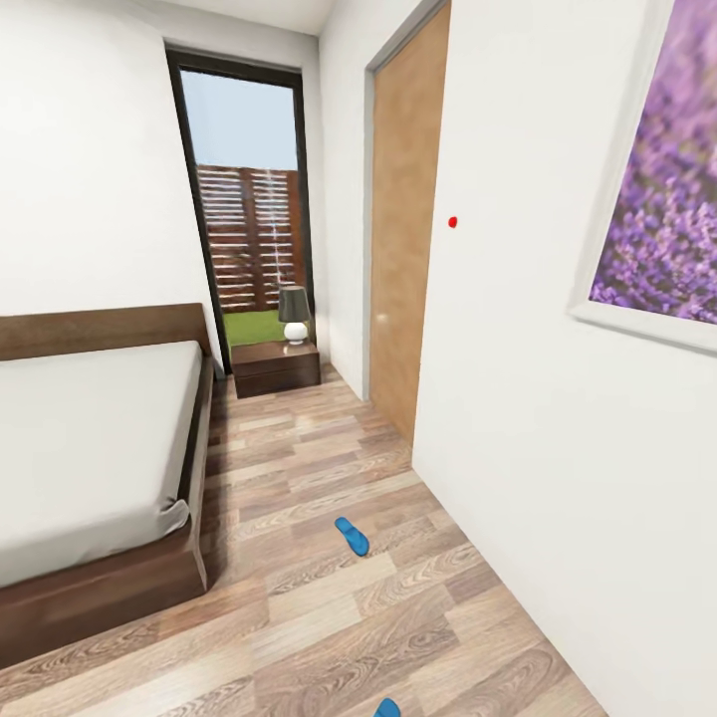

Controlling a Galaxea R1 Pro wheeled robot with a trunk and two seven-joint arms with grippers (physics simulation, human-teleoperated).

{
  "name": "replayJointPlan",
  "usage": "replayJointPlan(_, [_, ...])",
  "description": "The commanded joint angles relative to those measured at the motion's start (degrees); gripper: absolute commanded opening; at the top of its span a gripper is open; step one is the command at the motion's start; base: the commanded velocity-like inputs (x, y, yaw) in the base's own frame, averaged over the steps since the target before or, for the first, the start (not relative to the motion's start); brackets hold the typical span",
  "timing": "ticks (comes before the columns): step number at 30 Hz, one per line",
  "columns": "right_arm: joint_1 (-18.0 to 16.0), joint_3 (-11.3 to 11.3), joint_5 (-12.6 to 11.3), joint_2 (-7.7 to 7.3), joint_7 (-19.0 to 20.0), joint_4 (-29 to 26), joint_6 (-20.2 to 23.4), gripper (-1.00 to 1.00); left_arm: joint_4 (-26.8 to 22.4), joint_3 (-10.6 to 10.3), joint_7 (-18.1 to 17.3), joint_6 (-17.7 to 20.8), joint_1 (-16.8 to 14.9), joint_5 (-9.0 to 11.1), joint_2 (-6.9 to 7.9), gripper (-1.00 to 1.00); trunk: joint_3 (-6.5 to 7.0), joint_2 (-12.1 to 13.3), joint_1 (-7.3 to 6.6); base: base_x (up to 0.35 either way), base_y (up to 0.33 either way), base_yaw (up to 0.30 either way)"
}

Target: In the bedroom, move the book from the bed onto either nightstand, and place the two sandals side by side next to the bed.

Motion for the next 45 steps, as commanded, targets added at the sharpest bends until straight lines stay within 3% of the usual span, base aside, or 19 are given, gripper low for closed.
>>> replayJointPlan(1, [0.0,0.0,0.0,0.00,0.0,0.0,0.0,1.00,0.1,0.0,0.0,-0.2,0.0,0.0,0.01,1.00,-0.04,0.0,0.00,0.023,0.012,-0.001])
replayJointPlan(15, [0.0,0.0,0.0,-0.01,0.0,0.0,0.0,1.00,0.1,0.0,0.0,-0.2,0.0,0.0,0.01,1.00,-0.04,0.0,0.00,0.122,0.096,-0.104])
replayJointPlan(45, [0.0,0.0,0.1,-0.01,0.0,0.0,0.0,1.00,0.1,0.0,0.0,-1.3,0.0,0.0,0.05,1.00,-0.04,0.0,0.00,0.032,0.083,-0.278])
